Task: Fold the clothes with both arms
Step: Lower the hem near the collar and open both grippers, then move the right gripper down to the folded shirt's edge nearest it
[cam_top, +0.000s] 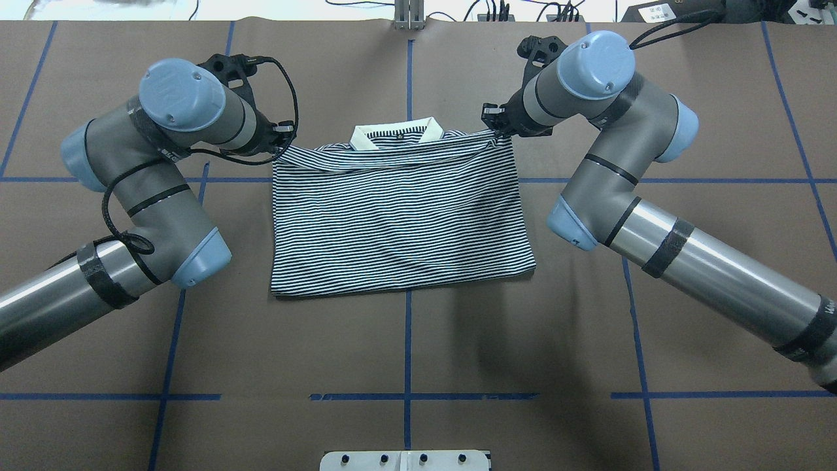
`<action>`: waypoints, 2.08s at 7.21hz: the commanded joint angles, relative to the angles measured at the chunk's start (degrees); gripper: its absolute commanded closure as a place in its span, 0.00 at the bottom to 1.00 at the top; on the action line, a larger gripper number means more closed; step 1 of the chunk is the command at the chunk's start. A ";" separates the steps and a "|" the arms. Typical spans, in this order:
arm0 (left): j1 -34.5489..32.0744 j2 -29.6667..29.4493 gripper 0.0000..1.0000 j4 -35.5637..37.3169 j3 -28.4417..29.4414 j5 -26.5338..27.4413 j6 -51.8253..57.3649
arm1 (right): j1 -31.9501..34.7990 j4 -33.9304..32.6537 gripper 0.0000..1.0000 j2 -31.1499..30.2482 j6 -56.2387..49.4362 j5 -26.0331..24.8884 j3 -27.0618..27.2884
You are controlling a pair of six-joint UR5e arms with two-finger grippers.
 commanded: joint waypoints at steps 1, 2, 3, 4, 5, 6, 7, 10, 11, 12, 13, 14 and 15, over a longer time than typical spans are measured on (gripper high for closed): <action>0.10 -0.26 0.01 -0.05 -0.15 -0.60 -0.11 | 0.00 0.00 0.00 -0.04 0.04 0.08 -0.07; 0.10 -0.17 0.00 0.12 -0.15 -0.60 -0.11 | 0.00 -0.09 0.00 -0.30 -0.13 0.17 -0.07; 0.10 0.01 0.00 0.12 -0.15 -0.60 0.15 | 0.00 -0.09 0.00 -0.39 0.04 0.52 -0.07; -0.07 0.27 0.00 0.12 -0.15 -0.60 0.67 | 0.00 -0.17 0.00 -0.39 0.04 1.04 0.19; -0.07 0.18 0.00 0.29 -0.23 -0.68 0.68 | 0.00 -0.70 0.00 -0.91 0.48 4.27 1.15; -0.07 0.01 0.00 0.47 -0.84 -0.68 0.59 | 0.09 -1.57 0.00 -3.70 1.70 5.17 4.56; -0.07 0.36 0.00 0.65 -2.59 -0.68 0.51 | -2.00 -6.02 0.00 -7.82 3.89 4.48 10.77; 0.19 0.36 0.00 0.65 -4.45 -0.60 -0.02 | -10.08 -17.46 0.00 -15.66 4.88 0.43 26.18; 0.19 0.45 0.00 0.65 -5.06 -0.51 -0.11 | -11.15 -17.75 0.00 -16.38 4.88 0.43 26.12; 0.19 0.36 0.00 0.65 -5.50 -0.51 -0.11 | -12.55 -17.84 0.00 -16.47 4.88 0.26 25.43; 0.28 0.36 0.00 0.74 -6.46 -0.59 -0.20 | -13.43 -17.75 0.00 -16.47 4.79 -0.44 23.68; 0.37 0.53 0.00 0.74 -7.26 -0.60 -0.20 | -13.62 -17.67 0.00 -16.38 4.70 -0.62 22.53; 0.63 0.53 0.00 0.65 -7.18 -0.51 -2.03 | -13.53 -17.67 0.00 -16.38 4.44 -0.62 22.52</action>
